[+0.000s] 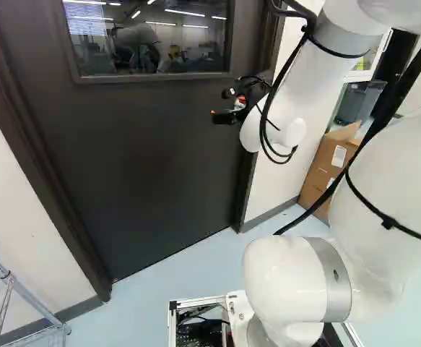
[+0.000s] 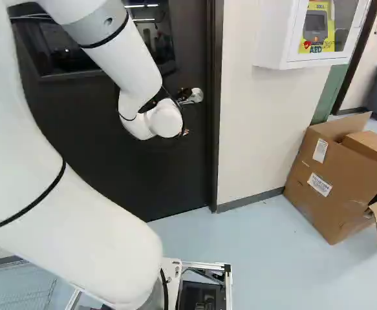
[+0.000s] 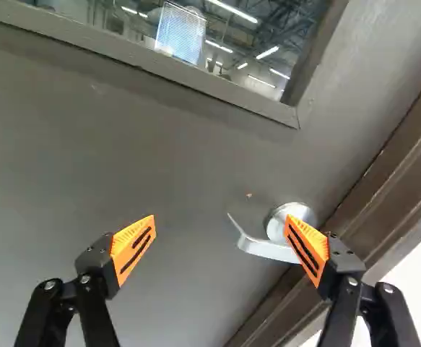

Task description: Open the door and move inside

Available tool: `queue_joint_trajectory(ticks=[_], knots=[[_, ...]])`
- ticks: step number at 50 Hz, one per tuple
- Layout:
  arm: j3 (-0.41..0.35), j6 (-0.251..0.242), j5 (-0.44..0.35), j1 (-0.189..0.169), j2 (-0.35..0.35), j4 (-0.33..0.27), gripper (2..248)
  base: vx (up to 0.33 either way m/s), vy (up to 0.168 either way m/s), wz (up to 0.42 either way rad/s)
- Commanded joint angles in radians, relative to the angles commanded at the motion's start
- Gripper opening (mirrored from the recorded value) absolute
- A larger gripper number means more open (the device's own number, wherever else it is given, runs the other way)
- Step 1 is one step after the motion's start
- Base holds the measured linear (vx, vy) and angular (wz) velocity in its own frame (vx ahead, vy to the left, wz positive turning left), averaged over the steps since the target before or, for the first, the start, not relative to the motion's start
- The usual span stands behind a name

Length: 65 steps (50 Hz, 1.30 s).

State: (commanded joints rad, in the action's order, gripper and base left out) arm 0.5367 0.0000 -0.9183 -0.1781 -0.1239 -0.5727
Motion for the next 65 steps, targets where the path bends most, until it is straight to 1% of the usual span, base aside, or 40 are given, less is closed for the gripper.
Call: queue_joint_trajectory(ticks=[26, 44, 65], knots=[[0.076, 0.0, 0.0, 0.007, 0.068, -0.008, 247, 0.0, 0.0, 0.0], [0.112, 0.0, 0.0, 0.011, 0.106, -0.008, 247, 0.0, 0.0, 0.0], [0.14, 0.0, 0.0, 0.015, 0.178, -0.008, 247, 0.0, 0.0, 0.0]])
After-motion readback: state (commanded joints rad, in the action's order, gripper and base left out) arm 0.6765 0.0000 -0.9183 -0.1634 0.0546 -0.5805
